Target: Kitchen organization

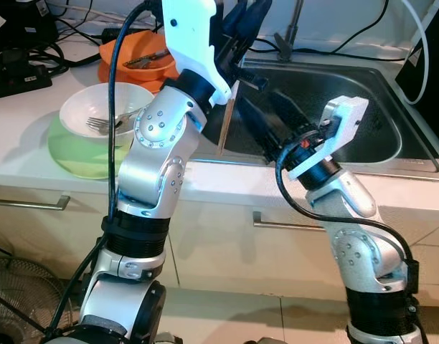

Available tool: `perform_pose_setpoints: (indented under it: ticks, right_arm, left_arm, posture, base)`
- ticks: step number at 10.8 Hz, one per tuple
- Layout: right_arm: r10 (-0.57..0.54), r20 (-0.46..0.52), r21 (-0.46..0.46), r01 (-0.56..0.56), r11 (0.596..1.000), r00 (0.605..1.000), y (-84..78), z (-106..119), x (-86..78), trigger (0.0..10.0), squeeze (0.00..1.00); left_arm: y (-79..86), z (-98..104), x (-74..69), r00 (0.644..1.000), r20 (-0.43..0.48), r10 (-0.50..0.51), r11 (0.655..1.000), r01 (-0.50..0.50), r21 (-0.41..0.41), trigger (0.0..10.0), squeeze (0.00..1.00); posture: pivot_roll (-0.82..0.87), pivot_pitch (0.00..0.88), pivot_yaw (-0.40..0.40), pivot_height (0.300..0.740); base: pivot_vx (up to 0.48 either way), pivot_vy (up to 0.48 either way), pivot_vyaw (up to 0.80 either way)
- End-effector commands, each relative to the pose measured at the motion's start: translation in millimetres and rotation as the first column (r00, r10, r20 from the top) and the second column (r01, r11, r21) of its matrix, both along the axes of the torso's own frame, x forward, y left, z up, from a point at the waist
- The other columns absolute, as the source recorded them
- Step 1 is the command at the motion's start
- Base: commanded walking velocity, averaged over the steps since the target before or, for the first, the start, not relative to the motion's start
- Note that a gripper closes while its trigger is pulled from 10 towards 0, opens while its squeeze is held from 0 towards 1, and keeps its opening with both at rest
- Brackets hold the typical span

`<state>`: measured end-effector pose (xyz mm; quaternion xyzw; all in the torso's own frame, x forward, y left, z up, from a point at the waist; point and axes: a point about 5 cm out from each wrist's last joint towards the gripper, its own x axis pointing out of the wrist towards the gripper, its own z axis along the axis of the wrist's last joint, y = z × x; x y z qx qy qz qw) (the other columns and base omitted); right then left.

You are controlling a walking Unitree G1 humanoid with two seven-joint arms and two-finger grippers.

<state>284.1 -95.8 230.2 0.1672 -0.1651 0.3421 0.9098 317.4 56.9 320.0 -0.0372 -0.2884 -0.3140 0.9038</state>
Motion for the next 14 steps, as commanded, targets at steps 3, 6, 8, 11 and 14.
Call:
perform_pose_setpoints:
  ticks: [3, 6, 8, 11, 14]
  right_arm:
    - [0.062, 0.0, -0.011, -0.062, 0.998, 0.998, 6.0, 0, -6.9, 10.0, 0.0]
    - [0.066, -0.015, -0.017, -0.066, 0.998, 0.998, 9.3, -4, -7.3, 10.0, 0.0]
    - [0.036, -0.024, -0.028, -0.036, 0.999, 0.999, 8.7, -6, -4.2, 10.0, 0.0]
    - [-0.053, -0.039, -0.033, 0.052, 0.998, 0.998, 2.7, -7, 4.0, 0.0, 0.0]
    - [-0.058, -0.042, -0.038, 0.056, 0.998, 0.997, 3.4, -8, 4.5, 0.0, 0.0]
  left_arm:
    - [-7.2, 0, -4.3, 0.996, -0.027, -0.081, 0.997, 0.082, 0.011, 10.0, 0.0]
    - [-18.3, -7, -11.5, 0.98, -0.064, -0.187, 0.981, 0.19, 0.047, 10.0, 0.0]
    - [-19.9, -9, -13.4, 0.973, -0.083, -0.217, 0.974, 0.222, 0.055, 10.0, 0.0]
    - [-19.9, -11, -15.9, 0.968, -0.093, -0.231, 0.968, 0.239, 0.076, 10.0, 0.0]
    - [-19.9, -11, -16.8, 0.967, -0.099, -0.235, 0.967, 0.243, 0.073, 10.0, 0.0]
  posture:
    - [-0.05, 0.055, -0.039, 0.74]
    - [-0.04, 0.055, -0.037, 0.74]
    - [-0.04, 0.055, -0.041, 0.74]
    - [-0.04, 0.055, -0.041, 0.74]
    - [-0.04, 0.054, -0.042, 0.74]
  base:
    - [0.0, 0.0, 0.0]
    - [0.0, 0.0, 0.0]
    - [0.0, 0.0, 0.0]
    - [0.0, 0.0, 0.0]
    - [0.0, 0.0, 0.0]
